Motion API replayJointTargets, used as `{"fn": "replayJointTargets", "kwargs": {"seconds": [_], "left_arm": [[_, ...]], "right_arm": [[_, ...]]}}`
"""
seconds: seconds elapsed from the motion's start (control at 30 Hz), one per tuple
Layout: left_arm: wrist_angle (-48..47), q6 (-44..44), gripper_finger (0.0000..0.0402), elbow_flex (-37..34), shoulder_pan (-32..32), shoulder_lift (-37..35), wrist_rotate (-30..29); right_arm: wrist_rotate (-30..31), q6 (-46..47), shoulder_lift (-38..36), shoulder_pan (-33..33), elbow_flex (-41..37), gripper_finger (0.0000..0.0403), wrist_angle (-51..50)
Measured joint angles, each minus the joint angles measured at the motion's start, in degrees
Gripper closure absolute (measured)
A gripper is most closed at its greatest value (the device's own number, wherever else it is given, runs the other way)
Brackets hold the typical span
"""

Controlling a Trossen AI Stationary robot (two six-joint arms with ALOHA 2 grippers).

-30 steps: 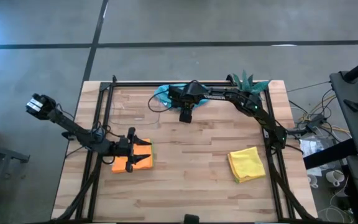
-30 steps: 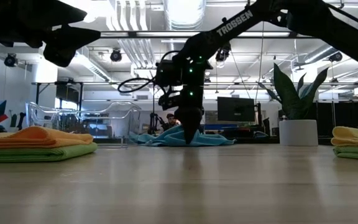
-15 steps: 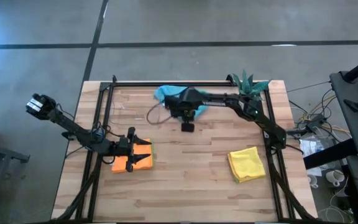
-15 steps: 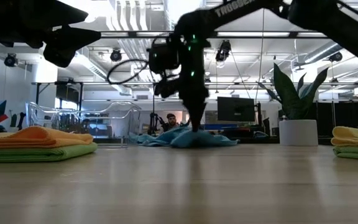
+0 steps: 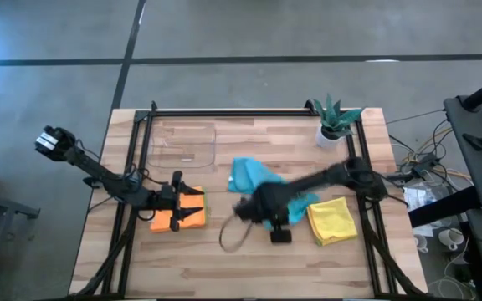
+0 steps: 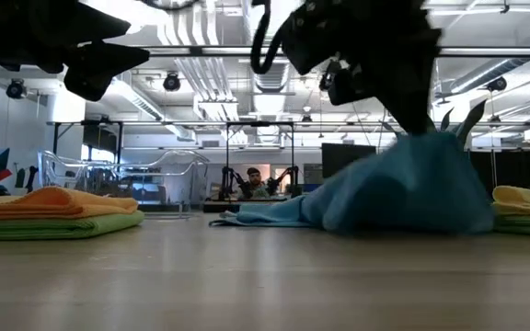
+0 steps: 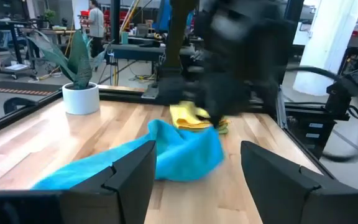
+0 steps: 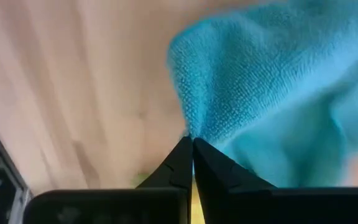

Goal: Fold microfiber towels
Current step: Fold the blue microfiber cloth

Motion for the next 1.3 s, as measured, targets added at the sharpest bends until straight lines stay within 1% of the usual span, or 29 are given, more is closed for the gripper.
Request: {"fn": "replayJointTargets", "kwargs": {"seconds": [0.1,0.17,0.27,0.3,0.37,0.43,0.5,0.6,0.67,0.8,0.93,1.03,1.1,1.23,1.3], "left_arm": [[0.2,0.0,0.0182,0.3,0.0,1.1,0.0],[1.3,-0.1,0.0182,0.3,0.0,2.3,0.0],[2.1,-0.1,0.0182,1.5,0.1,4.8,0.4],[2.2,0.1,0.0182,2.4,0.1,5.8,0.9],[2.4,0.5,0.0182,4.6,0.1,8.3,1.1],[2.2,1.5,0.0182,7.0,0.1,11.2,1.3],[2.1,1.8,0.0182,9.8,0.1,14.1,1.4],[-1.7,1.9,0.0182,13.5,0.1,17.8,1.4],[-5.6,1.9,0.0182,15.9,0.3,20.0,1.5],[-14.3,1.6,0.0182,20.8,1.7,23.9,1.9],[-23.1,0.3,0.0182,26.5,3.5,28.1,6.7],[-30.3,-1.2,0.0188,31.4,5.1,31.6,10.3],[-39.4,-1.2,0.0196,35.0,6.1,33.8,10.4],[-62.7,0.6,0.0215,44.1,8.4,37.8,10.4],[-69.8,2.5,0.0224,48.5,9.7,39.7,10.4]], "right_arm": [[0.4,1.5,-0.5,4.8,-2.5,0.0394,8.5],[0.4,1.4,-0.6,7.3,-3.1,0.0394,17.8],[0.8,-1.4,-0.6,9.7,-4.1,0.0394,31.4],[2.0,-2.9,-0.6,10.3,-4.1,0.0394,34.2],[5.2,-5.3,-0.7,10.7,-4.1,0.0394,35.3],[8.1,-5.0,-0.7,10.8,-4.5,0.0394,34.9],[8.6,-1.5,-0.7,10.7,-4.7,0.0390,32.5],[9.4,5.4,-1.4,11.2,-4.7,0.0370,26.4],[11.2,9.3,-1.8,12.1,-4.7,0.0349,22.0],[15.0,14.5,-2.0,14.4,-5.6,0.0295,18.4],[16.1,19.2,-2.0,17.2,-6.8,0.0246,18.1],[19.6,24.3,-2.2,20.0,-7.0,0.0220,15.9],[22.8,27.8,-3.0,21.9,-7.1,0.0208,13.3],[28.0,34.8,-5.9,25.0,-7.5,0.0198,11.0],[31.0,37.2,-7.0,25.8,-7.7,0.0198,11.3]]}}
